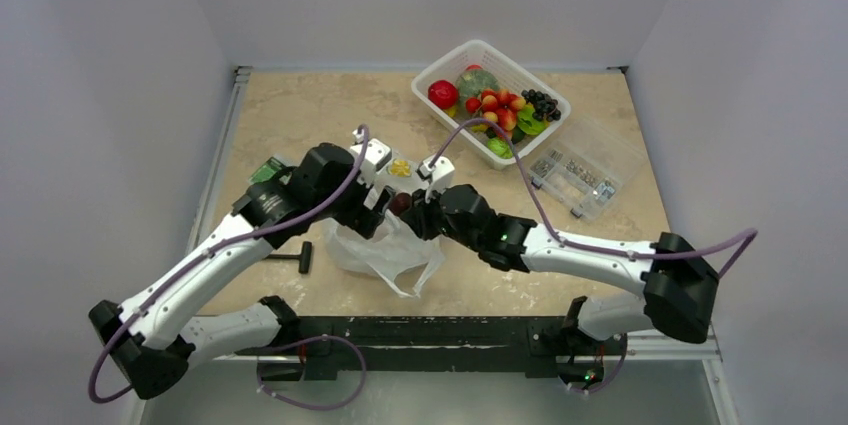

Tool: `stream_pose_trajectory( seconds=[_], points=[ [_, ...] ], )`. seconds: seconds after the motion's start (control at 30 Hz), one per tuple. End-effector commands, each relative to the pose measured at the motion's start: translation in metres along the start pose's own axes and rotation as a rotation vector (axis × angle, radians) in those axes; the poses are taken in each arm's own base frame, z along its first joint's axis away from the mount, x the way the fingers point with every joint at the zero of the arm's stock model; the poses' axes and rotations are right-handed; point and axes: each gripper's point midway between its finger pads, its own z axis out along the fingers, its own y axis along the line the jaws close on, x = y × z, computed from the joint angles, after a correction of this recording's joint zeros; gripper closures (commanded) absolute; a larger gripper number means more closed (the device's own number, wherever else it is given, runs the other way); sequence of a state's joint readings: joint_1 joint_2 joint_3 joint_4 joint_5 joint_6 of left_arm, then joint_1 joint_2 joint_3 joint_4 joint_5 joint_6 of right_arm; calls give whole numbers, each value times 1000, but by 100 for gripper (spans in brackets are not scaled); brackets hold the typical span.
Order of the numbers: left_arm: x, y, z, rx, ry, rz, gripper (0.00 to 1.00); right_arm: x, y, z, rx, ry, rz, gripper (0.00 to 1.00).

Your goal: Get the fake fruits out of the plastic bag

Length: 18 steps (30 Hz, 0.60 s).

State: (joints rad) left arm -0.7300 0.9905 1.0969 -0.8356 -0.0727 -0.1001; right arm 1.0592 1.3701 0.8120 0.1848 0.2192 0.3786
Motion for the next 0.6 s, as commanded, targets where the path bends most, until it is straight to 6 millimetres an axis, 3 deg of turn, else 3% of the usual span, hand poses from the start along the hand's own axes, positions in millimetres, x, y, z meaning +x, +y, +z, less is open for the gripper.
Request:
stream_pose_trajectory(
  seconds=[0.0,0.07,0.3,0.47,0.57],
  points=[
    [-3,19,10,-121,82,21,0,-9,-17,-34,82,5,34,100],
    [-8,23,12,-151,86,7,0,-16,-26,-46,126,-8,25,100],
    [-25,3,-3,-63,-18,-124,0,-34,-75,-82,372,-41,-2,100],
    [-31,-24,-20,68,-73,-237,0,-44,-111,-94,445,-68,52,100],
    [-38,-32,-30,84,-106,-317,0,-54,-120,-99,457,-100,58,100]
  ],
)
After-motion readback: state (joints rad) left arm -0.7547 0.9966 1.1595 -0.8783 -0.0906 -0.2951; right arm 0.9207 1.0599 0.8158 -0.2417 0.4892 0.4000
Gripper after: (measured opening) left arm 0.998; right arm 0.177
